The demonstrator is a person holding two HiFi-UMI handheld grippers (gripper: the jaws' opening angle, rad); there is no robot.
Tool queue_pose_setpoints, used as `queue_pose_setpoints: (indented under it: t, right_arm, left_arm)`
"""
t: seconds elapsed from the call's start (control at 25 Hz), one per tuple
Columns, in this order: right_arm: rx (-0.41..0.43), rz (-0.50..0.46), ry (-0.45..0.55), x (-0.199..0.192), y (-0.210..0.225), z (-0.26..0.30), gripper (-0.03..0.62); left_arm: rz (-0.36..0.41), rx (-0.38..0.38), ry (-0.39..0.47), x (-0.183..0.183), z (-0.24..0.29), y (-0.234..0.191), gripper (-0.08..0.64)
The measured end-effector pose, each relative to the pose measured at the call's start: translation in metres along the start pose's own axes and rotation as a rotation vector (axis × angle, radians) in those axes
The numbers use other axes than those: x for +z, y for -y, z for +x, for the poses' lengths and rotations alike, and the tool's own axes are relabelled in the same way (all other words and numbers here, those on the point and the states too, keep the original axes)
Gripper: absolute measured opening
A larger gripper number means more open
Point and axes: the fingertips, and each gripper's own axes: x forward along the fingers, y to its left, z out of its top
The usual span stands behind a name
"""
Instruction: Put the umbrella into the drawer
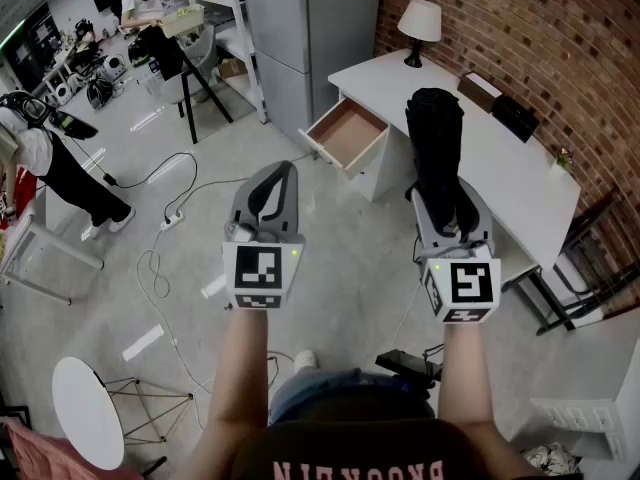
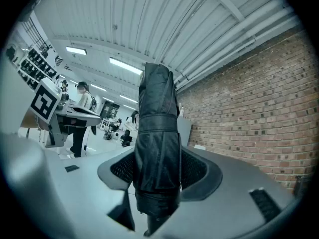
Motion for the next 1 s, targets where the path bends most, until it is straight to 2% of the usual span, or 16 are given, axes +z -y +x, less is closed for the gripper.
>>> queue_pose_setpoints:
  t: [0.28,0.48,1.0]
  right_arm:
    - [-0.007,0.012,-0.004,0.006,0.003,-0.001,0.23]
    - [-0.023,0.012,-0.028,0.005,-0.01,0.006,0.23]
    - [-0.124,0.065,-0.022,0.02,-0.059,0.049,0.232]
  left_arm:
    - [-0.002,-0.004,-0.009,-0.001,0.005,0.003,0.0]
    - [0.005,-0.003,-0.009,-0.005,0.005,-0.011,0.0]
    - [-0.002,-0.042,0.005,-0.045,0.007,-0.104,-0.001]
